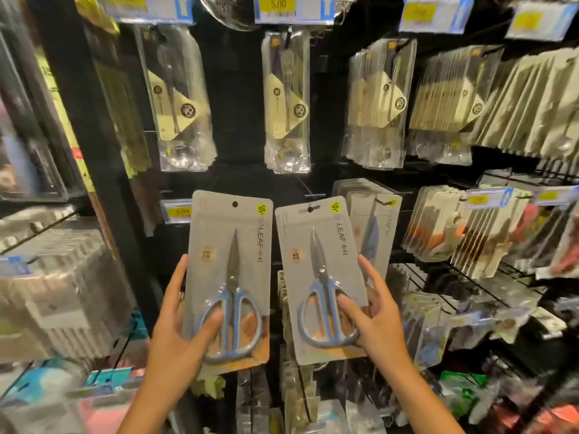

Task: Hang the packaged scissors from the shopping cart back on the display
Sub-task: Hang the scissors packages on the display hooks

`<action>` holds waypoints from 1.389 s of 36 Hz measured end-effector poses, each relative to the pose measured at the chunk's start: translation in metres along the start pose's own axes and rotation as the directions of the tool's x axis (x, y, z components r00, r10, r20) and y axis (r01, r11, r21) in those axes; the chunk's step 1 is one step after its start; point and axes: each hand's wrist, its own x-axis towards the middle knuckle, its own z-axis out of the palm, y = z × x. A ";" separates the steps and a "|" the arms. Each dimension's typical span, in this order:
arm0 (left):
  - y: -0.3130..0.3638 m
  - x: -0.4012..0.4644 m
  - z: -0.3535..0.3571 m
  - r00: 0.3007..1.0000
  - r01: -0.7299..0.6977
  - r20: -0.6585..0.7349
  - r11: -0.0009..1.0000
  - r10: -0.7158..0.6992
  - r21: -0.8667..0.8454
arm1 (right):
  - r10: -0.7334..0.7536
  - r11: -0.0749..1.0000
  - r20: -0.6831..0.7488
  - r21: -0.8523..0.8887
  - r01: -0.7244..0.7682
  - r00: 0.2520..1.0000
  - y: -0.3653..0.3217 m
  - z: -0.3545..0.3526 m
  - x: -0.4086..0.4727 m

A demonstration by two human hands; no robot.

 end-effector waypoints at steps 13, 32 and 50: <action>0.001 0.017 0.009 0.999 0.029 -0.021 0.999 -0.029 -0.015 | 0.042 0.991 0.034 0.127 -0.046 0.999 0.017 0.003 0.023; -0.010 0.034 0.007 0.998 -0.029 0.055 1.000 0.030 -0.006 | 0.019 0.998 0.000 0.066 -0.019 1.000 0.034 0.015 0.031; -0.006 0.056 0.021 0.997 -0.078 -0.024 0.997 0.077 -0.008 | 0.001 0.874 0.076 -0.485 0.036 0.997 0.105 0.041 0.111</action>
